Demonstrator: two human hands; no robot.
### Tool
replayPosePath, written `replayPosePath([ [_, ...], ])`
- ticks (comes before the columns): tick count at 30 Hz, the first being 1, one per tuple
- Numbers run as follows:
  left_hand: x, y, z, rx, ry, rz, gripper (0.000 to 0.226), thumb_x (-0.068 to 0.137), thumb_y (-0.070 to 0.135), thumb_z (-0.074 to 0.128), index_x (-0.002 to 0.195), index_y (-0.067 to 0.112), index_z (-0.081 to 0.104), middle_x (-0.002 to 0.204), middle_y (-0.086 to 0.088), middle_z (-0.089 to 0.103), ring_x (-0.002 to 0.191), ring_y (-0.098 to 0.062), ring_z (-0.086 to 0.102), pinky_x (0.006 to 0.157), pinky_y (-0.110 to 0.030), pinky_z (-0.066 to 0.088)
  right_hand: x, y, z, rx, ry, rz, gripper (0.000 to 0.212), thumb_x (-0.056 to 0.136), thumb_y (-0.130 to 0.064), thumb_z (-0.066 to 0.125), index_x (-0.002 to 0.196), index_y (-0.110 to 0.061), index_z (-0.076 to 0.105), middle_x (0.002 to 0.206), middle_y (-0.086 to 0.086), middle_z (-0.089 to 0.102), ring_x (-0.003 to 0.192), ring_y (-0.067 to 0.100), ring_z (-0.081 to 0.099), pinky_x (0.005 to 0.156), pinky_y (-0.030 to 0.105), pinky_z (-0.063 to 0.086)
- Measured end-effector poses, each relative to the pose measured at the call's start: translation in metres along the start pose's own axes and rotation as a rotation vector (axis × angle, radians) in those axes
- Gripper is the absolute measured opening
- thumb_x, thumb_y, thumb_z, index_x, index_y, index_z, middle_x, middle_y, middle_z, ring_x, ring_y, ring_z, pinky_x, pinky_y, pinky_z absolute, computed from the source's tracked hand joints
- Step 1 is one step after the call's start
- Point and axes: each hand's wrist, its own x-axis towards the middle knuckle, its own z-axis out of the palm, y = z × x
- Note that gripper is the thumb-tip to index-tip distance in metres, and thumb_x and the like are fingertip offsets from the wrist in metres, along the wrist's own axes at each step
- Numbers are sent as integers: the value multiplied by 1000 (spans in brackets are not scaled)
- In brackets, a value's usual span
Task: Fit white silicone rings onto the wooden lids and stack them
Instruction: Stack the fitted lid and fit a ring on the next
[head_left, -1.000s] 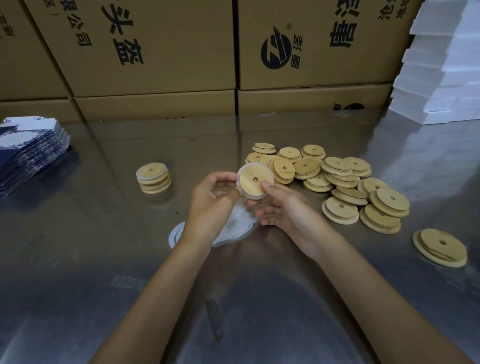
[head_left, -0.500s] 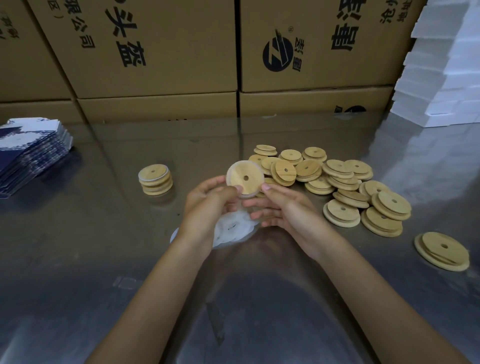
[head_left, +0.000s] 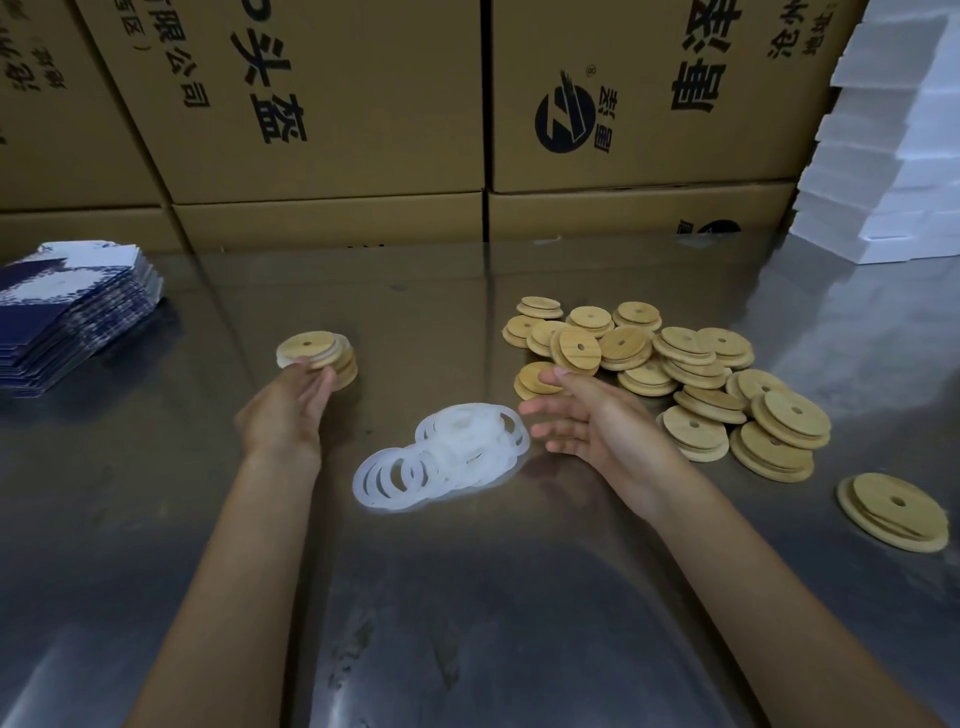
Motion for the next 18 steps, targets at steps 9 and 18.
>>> replayPosePath([
  [9, 6, -5, -2, 144, 24, 92, 9, 90, -9, 56, 97, -6, 60, 85, -16, 61, 71, -21, 68, 62, -20, 57, 1, 1, -1, 23, 20, 15, 33, 101, -34, 56, 122, -9, 62, 100, 15, 77, 77, 21, 69, 73, 30, 56],
  [18, 6, -11, 1, 321, -22, 231, 46, 90, -9, 43, 132, 9, 47, 85, -9, 62, 68, -18, 62, 57, -21, 57, 2, 1, -2, 39, 39, 39, 30, 101, -31, 57, 118, -8, 63, 97, 15, 77, 74, 21, 70, 72, 30, 57],
])
